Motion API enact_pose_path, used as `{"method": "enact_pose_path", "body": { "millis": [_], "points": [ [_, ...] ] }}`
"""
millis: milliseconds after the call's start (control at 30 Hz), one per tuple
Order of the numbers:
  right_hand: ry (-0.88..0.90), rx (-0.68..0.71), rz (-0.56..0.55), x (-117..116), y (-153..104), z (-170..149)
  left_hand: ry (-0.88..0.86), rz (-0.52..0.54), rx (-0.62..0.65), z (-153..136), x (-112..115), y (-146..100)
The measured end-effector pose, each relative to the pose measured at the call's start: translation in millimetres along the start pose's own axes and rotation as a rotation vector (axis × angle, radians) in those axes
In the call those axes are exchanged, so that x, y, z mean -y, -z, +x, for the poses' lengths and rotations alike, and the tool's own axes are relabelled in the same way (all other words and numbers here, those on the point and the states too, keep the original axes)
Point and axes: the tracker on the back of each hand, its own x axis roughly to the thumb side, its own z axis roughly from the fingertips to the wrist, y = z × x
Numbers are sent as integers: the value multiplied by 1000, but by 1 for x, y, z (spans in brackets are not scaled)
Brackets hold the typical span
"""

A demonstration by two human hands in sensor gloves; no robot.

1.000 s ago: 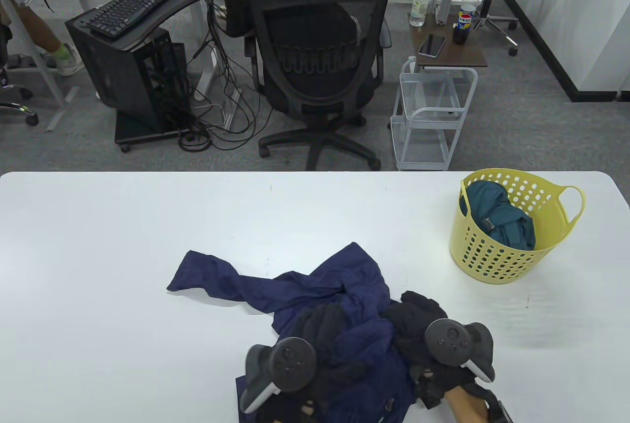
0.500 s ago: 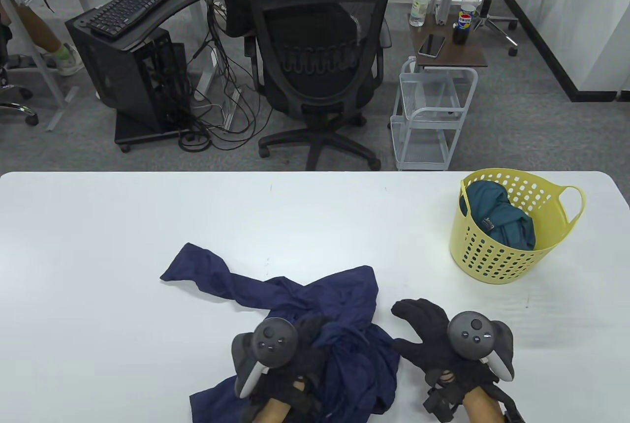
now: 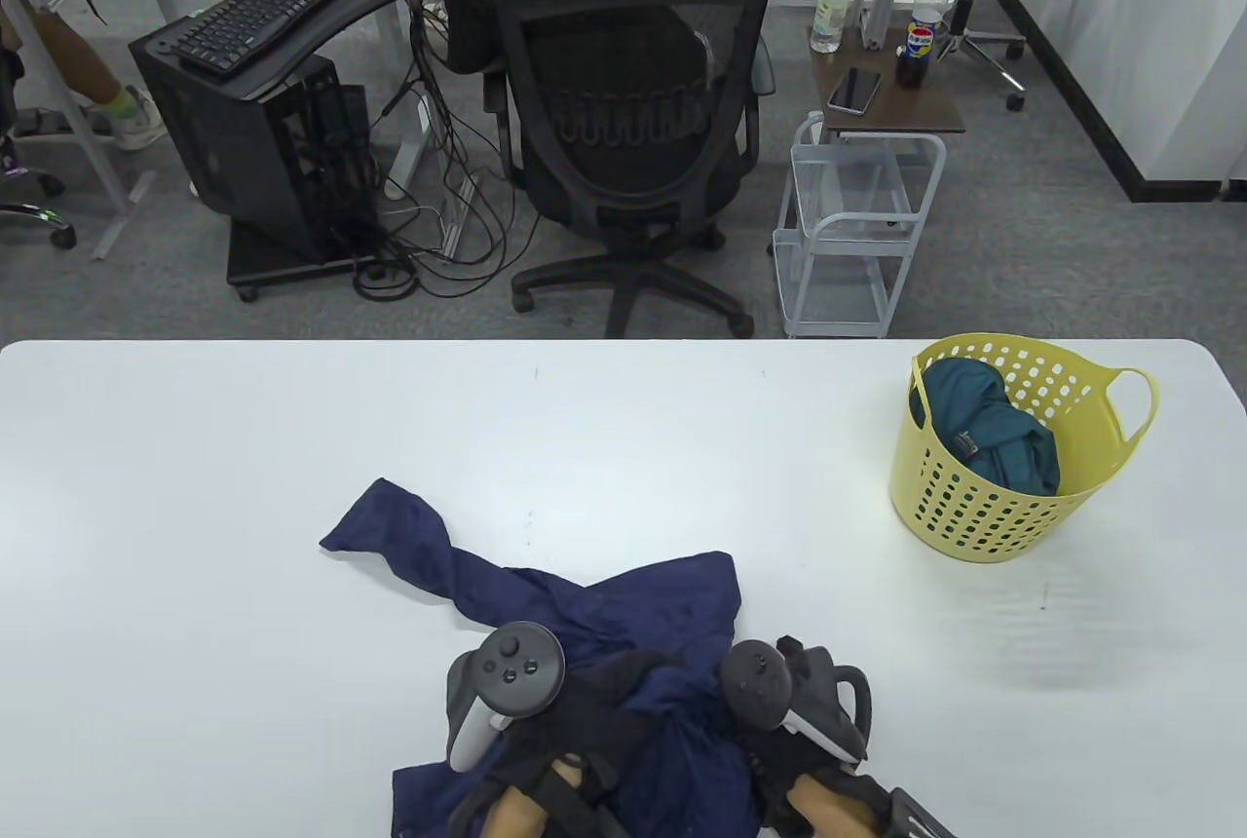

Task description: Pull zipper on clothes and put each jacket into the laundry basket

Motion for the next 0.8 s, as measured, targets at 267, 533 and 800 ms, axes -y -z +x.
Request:
{"method": "enact_pose_path", "body": {
  "millis": [267,533,800],
  "points": [
    [260,-77,-444,144,12,-11,-36,216,99,20,-43,-30],
    [160,-15,-891,224,11,31,481,85,-241,24,-41,-40],
    [112,-186,-387,147,38,-4,480,-70,-452,-7,-44,-30]
  ]
}}
